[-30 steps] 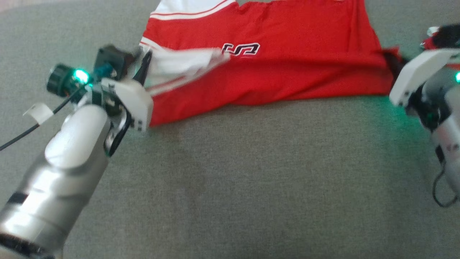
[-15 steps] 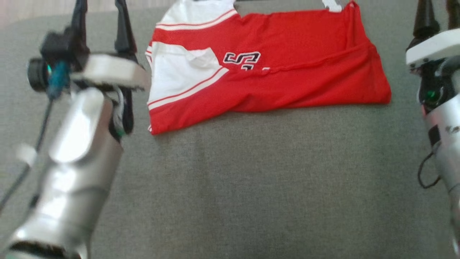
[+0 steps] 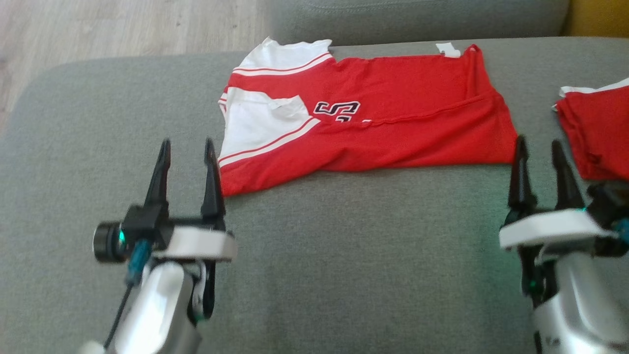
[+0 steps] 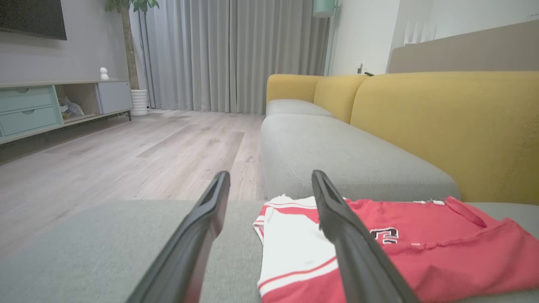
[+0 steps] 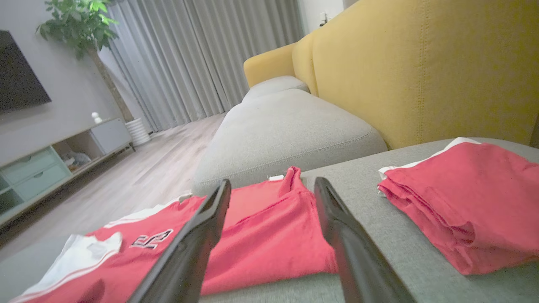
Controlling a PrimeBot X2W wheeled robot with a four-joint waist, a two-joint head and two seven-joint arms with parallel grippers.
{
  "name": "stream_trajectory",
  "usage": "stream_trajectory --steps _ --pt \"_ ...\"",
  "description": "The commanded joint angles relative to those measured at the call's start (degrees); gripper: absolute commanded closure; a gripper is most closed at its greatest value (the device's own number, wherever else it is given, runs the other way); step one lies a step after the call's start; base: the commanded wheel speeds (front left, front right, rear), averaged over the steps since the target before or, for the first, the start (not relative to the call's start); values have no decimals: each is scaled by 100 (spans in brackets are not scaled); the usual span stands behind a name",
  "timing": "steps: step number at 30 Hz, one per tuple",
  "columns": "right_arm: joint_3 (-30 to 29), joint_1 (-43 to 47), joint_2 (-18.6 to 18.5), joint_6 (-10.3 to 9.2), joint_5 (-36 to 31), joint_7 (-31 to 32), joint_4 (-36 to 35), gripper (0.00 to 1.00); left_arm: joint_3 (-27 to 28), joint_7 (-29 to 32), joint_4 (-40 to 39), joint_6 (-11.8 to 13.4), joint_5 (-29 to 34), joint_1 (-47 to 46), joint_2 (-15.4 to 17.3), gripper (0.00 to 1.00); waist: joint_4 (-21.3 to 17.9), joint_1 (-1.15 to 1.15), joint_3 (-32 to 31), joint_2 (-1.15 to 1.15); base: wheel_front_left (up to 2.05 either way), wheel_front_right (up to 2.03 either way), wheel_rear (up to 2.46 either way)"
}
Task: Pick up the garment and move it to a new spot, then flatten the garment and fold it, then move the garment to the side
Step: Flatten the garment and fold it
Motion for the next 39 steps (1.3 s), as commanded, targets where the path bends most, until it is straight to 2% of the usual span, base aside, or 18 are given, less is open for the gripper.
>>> stream_trajectory --steps 1,7,12,16,21,25,30,37,38,39 --pt "172 122 72 -4 -296 -51 -488 0 309 -29 -249 -55 168 66 39 0 -60 2 -55 0 0 0 0" --pt "283 592 147 -4 -423 -52 -805 0 622 -29 -280 -167 299 456 -46 0 -217 2 -95 0 0 0 0" --pt "480 571 152 -4 -248 -52 -897 0 775 -29 -61 -278 452 422 -94 0 -400 2 -18 0 0 0 0" --pt "535 442 153 -4 -101 -52 -932 0 753 -29 592 -384 511 172 -68 0 -554 2 159 0 0 0 0" --pt "736 272 154 -4 177 -52 -1019 0 885 129 1629 -258 491 -461 46 0 -700 2 473 0 0 0 0" --pt "820 208 154 -4 253 -52 -1042 0 892 302 2203 -288 472 -787 150 0 -787 2 608 0 0 0 0" --pt "853 180 154 -4 338 -52 -1031 0 813 563 2716 -430 419 -1022 158 0 -859 2 697 0 0 0 0" --pt "948 146 154 -4 461 -52 -1034 0 767 1084 3269 -375 352 -1182 146 0 -929 2 736 0 0 0 0" --pt "956 141 154 -4 473 -52 -1031 0 768 1135 3313 -382 332 -1205 143 40 -932 2 737 0 0 0 0" --pt "961 133 154 -4 478 -52 -1023 0 763 1135 3329 -393 321 -1224 142 95 -931 2 735 0 0 0 0"
